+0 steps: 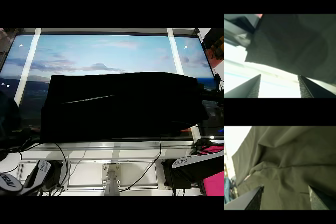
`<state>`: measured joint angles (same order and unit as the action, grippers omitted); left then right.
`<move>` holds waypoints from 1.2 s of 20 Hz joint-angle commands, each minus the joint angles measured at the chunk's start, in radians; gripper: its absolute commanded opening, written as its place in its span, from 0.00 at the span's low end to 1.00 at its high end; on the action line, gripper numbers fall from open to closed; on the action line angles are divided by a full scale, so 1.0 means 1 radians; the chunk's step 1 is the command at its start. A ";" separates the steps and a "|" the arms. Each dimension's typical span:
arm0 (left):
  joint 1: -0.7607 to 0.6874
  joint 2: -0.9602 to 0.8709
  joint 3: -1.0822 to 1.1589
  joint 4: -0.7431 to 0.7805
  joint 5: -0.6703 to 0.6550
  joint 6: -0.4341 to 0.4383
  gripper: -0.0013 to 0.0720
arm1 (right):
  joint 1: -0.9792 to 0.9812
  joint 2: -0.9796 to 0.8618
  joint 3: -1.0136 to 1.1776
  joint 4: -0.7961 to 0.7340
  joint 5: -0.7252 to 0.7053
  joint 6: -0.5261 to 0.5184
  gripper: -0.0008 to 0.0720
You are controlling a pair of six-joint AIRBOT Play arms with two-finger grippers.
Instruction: Fold the clothes and pants, and hang the long-sleeved shirts on hangers.
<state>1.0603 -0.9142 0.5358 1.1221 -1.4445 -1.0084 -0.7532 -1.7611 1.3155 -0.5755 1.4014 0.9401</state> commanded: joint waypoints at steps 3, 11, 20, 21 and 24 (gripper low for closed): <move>0.044 -0.109 -0.020 -0.016 0.020 0.074 0.74 | 0.027 0.000 -0.009 0.005 -0.006 0.021 0.88; 0.044 -0.130 -0.019 0.116 0.198 0.111 0.69 | 0.132 0.000 -0.009 0.007 0.031 0.021 0.88; 0.043 -0.130 -0.038 0.081 0.208 0.142 0.69 | 0.230 0.001 -0.009 0.013 0.039 0.039 0.88; 0.043 -0.130 -0.049 0.081 0.219 0.142 0.69 | 0.230 0.000 -0.009 0.023 0.040 0.039 0.88; 0.029 -0.130 -0.072 0.073 0.262 0.142 0.69 | 0.230 0.001 -0.009 0.032 0.042 0.039 0.88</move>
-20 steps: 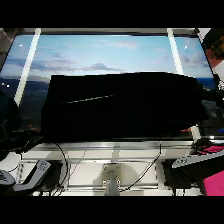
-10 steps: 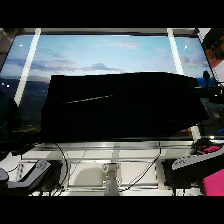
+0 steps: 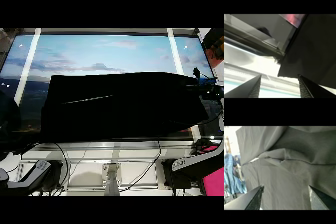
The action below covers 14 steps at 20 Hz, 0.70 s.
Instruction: Fold the clothes and pants, and hang the long-sleeved shirts on hangers.
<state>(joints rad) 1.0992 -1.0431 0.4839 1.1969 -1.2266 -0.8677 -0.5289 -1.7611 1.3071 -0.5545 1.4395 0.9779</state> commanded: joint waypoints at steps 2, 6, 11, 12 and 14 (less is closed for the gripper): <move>-0.042 -0.001 -0.030 -0.002 0.056 0.002 0.66 | 0.006 0.001 0.000 0.011 0.008 0.002 0.88; -0.103 -0.002 -0.064 -0.006 0.061 0.000 0.66 | 0.006 0.001 0.000 0.011 0.008 0.001 0.88; -0.115 -0.002 -0.091 -0.052 0.061 0.000 0.60 | 0.006 0.001 0.000 0.011 0.009 0.001 0.88; -0.115 -0.002 -0.091 -0.081 0.061 0.001 0.41 | 0.006 0.001 0.000 0.011 0.009 0.001 0.88; -0.115 -0.002 -0.091 -0.153 0.063 0.002 0.02 | 0.006 0.001 0.000 0.011 0.009 0.001 0.88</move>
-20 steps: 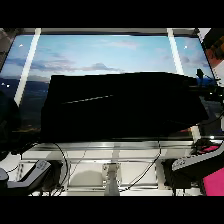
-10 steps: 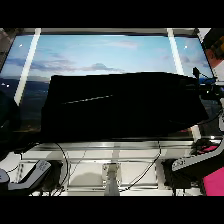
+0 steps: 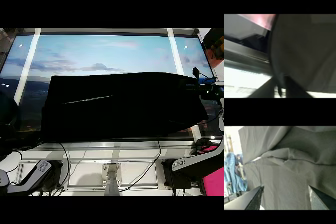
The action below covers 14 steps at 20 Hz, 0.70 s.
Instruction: Fold the clothes and pants, and hang the long-sleeved shirts on hangers.
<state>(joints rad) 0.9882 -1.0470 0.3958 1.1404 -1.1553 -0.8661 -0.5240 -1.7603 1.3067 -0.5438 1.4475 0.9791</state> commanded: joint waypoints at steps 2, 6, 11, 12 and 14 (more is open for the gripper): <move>-0.004 0.002 -0.002 -0.154 -0.008 0.036 0.03 | 0.001 0.000 0.000 0.000 -0.002 0.000 0.87; -0.004 0.005 0.017 -0.422 -0.027 0.089 0.02 | -0.001 0.000 0.000 -0.006 0.001 0.001 0.24; -0.056 0.006 0.079 -0.686 -0.090 0.127 0.02 | -0.077 0.014 -0.017 -0.011 0.002 0.035 0.03; -0.088 0.006 0.088 -0.681 -0.089 0.128 0.02 | -0.118 0.034 -0.050 -0.011 -0.013 0.036 0.03; -0.150 0.006 0.093 -0.679 -0.084 0.142 0.02 | -0.224 0.093 -0.154 -0.036 -0.044 0.032 0.03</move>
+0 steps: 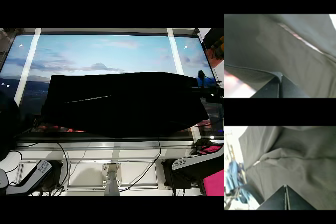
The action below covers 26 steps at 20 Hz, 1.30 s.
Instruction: Fold the clothes and pants, and hang the long-sleeved shirts on hangers.
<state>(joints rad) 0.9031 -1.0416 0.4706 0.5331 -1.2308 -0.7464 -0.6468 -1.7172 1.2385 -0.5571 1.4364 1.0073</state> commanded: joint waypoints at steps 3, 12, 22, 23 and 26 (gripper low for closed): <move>-0.135 0.001 0.029 -0.071 -0.006 0.023 0.02 | -0.304 0.161 -0.271 -0.042 -0.076 -0.016 0.03; -0.148 0.050 0.072 -0.047 0.071 0.082 0.02 | -0.667 0.272 -0.342 -0.226 -0.138 0.185 0.64; -0.148 0.050 0.072 -0.044 0.072 0.082 0.02 | -0.518 0.142 -0.339 -0.196 -0.307 0.213 0.68; -0.148 0.050 0.072 -0.044 0.072 0.082 0.02 | -0.496 0.141 -0.338 -0.177 -0.343 0.213 0.68; -0.148 0.048 0.071 -0.044 0.080 0.082 0.02 | -0.452 0.141 -0.338 -0.145 -0.414 0.214 0.67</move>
<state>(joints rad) 0.7559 -0.9924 0.5415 0.4889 -1.1587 -0.6647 -1.1412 -1.5669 0.8997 -0.7197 1.1175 1.2175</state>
